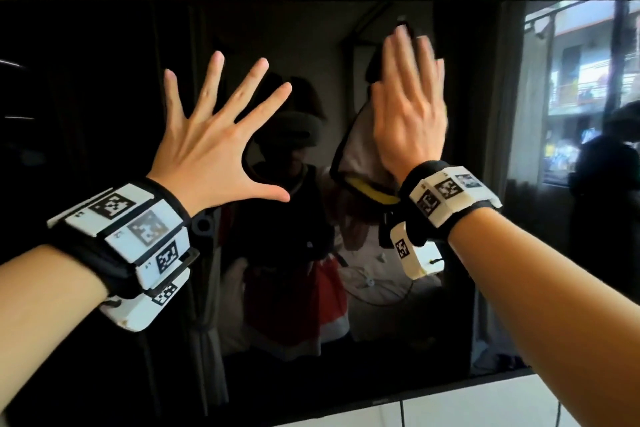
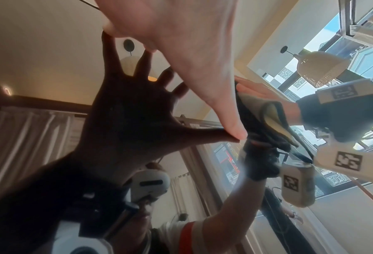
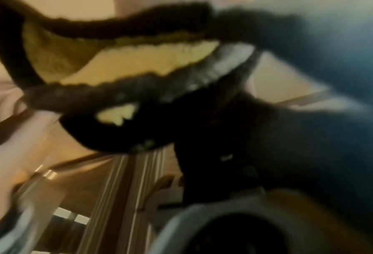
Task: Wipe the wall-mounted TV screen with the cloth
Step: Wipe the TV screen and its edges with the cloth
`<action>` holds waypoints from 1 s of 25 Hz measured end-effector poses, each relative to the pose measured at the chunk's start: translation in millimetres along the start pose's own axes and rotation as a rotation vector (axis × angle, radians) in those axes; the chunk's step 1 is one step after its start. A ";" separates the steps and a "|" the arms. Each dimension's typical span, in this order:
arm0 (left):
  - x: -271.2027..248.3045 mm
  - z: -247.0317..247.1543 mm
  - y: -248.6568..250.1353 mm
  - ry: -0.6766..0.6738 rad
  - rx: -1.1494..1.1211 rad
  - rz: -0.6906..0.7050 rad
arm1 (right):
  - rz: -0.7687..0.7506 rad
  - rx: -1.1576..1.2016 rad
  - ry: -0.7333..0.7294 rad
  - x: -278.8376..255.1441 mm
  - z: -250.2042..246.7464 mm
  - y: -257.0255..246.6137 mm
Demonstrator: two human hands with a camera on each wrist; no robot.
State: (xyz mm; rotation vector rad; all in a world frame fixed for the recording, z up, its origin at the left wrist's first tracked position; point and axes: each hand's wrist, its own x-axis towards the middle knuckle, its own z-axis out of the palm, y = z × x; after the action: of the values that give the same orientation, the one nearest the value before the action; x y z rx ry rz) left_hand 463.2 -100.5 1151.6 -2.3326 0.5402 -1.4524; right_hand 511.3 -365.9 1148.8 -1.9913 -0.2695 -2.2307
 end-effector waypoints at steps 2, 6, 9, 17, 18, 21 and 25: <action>-0.8 1.9 -1.2 0.013 -0.003 0.007 | 0.280 -0.041 0.047 14.3 0.3 8.0; 0.6 3.6 -0.6 0.015 -0.023 0.005 | -0.029 0.039 -0.005 -15.1 5.1 -44.8; -1.5 4.6 -5.2 0.030 -0.021 0.021 | 0.016 0.001 0.011 -8.4 4.1 -28.1; -46.9 -1.4 -70.8 0.030 0.046 -0.058 | -0.122 0.044 -0.037 -13.5 12.8 -87.0; -53.9 -2.3 -82.1 0.018 0.051 -0.078 | -0.002 0.019 0.007 -5.4 14.6 -85.7; -75.8 -1.4 -107.8 -0.046 0.037 -0.114 | 0.122 0.060 -0.022 -5.4 16.6 -116.6; -88.4 1.9 -116.5 -0.098 -0.020 -0.131 | -0.183 0.068 -0.127 -15.0 19.8 -136.7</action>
State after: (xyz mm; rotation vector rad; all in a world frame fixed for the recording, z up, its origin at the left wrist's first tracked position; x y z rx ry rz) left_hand 445.2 43.9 1137.4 -2.4808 0.3840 -1.3849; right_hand 501.9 -228.5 1130.5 -2.1543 -0.5560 -2.1658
